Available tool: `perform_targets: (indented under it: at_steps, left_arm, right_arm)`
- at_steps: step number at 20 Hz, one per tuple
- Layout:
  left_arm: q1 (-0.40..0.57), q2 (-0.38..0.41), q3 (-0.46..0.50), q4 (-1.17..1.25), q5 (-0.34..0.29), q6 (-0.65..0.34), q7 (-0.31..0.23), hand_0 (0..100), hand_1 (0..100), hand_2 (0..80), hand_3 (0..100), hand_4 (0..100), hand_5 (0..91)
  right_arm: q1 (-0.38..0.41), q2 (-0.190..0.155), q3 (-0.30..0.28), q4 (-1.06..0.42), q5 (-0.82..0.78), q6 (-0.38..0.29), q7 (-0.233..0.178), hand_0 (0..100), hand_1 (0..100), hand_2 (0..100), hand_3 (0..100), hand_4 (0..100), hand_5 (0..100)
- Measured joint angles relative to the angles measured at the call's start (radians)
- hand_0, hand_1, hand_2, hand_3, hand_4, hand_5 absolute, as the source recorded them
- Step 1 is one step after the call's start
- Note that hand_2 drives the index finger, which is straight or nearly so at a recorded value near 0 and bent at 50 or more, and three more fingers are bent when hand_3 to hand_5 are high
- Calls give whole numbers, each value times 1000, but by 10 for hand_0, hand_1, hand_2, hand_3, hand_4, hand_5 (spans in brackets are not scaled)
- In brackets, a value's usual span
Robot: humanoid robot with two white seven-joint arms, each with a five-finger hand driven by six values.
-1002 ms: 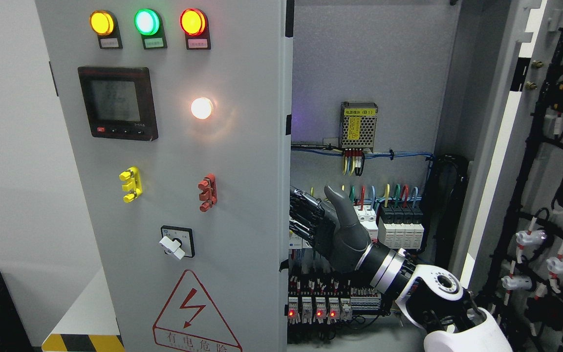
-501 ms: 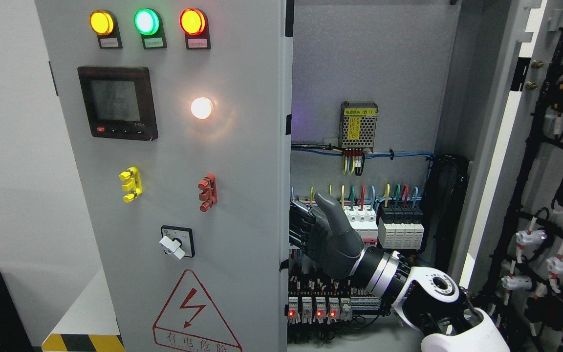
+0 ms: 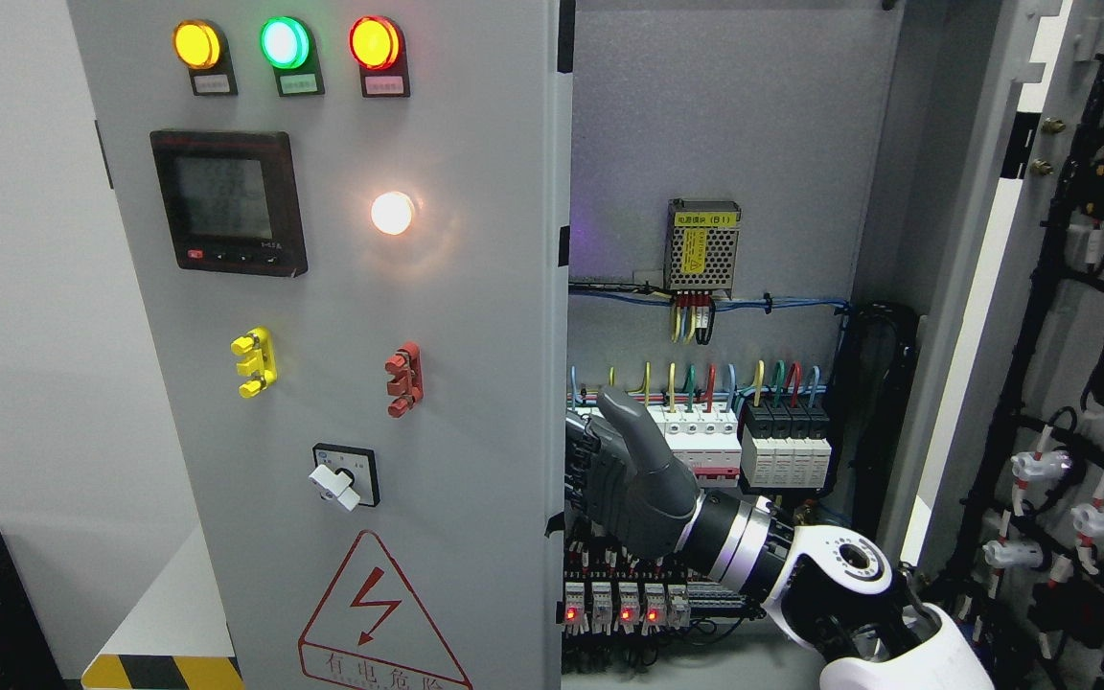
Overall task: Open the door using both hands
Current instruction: 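Press the right hand's back against the grey door's inner edge, then push the grey door outward with the right hand, swinging it open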
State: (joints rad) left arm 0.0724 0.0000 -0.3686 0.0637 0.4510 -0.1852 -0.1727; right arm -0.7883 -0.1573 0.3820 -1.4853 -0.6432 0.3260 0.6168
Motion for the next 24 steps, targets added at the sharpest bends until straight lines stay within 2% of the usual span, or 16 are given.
perform_targets:
  at_steps: [6, 24]
  left_arm:
    - [3, 0, 0, 1, 0, 0, 0, 0, 0, 0, 0, 0, 0]
    - [3, 0, 0, 2, 0, -1, 0, 0, 0, 0, 0, 0, 0]
  right_arm:
    - [17, 3, 11, -30, -1, 21, 29, 0, 0, 0, 0, 0, 0]
    - [68, 10, 69, -143, -72, 83, 36, 0, 0, 0, 0, 0, 0]
